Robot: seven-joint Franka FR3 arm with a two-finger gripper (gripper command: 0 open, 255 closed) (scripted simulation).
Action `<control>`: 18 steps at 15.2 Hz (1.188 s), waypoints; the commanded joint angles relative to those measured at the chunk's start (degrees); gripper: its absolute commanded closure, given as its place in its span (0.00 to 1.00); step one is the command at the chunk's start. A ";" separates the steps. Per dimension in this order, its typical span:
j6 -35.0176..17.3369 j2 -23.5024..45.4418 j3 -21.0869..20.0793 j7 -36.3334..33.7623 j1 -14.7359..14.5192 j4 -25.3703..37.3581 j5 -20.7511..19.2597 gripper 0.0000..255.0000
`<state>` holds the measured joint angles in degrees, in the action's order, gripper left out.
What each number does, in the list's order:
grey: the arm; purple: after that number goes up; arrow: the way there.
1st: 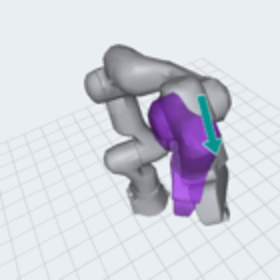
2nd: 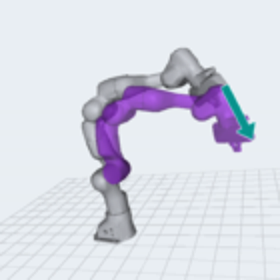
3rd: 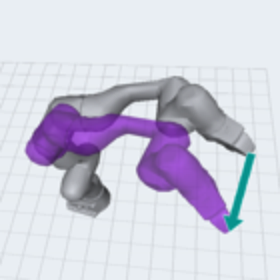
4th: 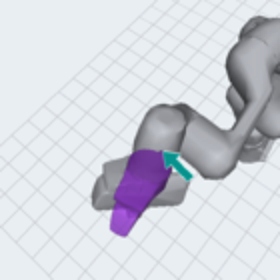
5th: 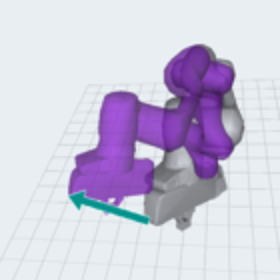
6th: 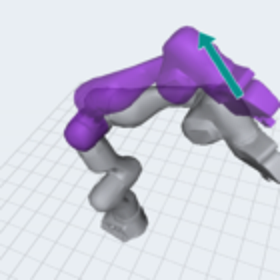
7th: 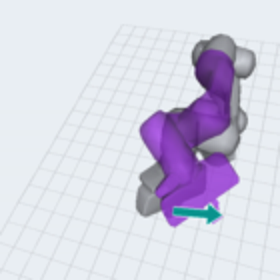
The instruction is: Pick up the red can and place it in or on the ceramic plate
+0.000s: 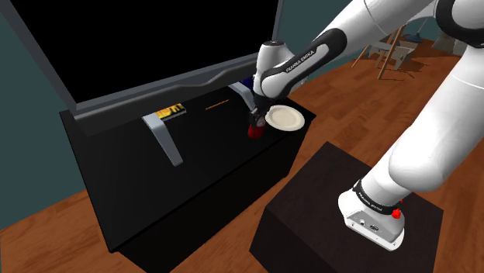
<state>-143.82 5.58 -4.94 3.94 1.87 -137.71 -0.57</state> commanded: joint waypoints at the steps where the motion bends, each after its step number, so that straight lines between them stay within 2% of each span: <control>1: 0.22 0.22 1.49 3.75 1.96 0.45 0.28 1.00; 9: 2.59 2.69 6.31 16.05 8.65 5.26 1.34 1.00; 18: 6.92 8.92 10.39 28.61 16.02 15.67 3.12 1.00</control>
<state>-137.69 14.00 5.09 31.27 17.14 -123.31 2.39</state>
